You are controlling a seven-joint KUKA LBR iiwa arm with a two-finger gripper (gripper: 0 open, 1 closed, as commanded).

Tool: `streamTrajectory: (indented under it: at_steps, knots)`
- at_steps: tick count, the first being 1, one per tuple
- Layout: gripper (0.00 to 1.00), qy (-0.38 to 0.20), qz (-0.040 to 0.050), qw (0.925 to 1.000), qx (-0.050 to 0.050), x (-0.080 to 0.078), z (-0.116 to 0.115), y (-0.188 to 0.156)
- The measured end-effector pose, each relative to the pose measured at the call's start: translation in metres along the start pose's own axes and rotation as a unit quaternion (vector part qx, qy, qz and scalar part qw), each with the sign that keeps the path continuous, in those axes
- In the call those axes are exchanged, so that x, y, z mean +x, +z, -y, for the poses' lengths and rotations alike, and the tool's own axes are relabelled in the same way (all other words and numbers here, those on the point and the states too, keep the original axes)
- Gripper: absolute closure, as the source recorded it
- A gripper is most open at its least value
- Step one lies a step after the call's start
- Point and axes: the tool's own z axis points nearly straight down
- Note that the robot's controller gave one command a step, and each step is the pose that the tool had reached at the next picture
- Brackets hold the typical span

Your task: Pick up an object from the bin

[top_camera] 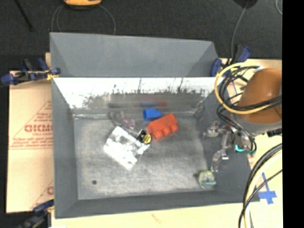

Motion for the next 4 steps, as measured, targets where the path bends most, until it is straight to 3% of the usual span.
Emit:
streamTrajectory:
  at_steps: [1,2,3,4]
  knots:
    - [0.0,-0.047,0.0071,0.9989,0.0,-0.103,-0.048,0.033]
    - [0.0,0.025,0.0067,0.9997,0.003,-0.118,-0.138,0.051]
    - [1.0,0.024,0.013,0.9996,0.001,-0.12,-0.138,0.049]
    - [1.0,0.016,0.0088,0.9998,0.001,-0.111,-0.126,-0.078]
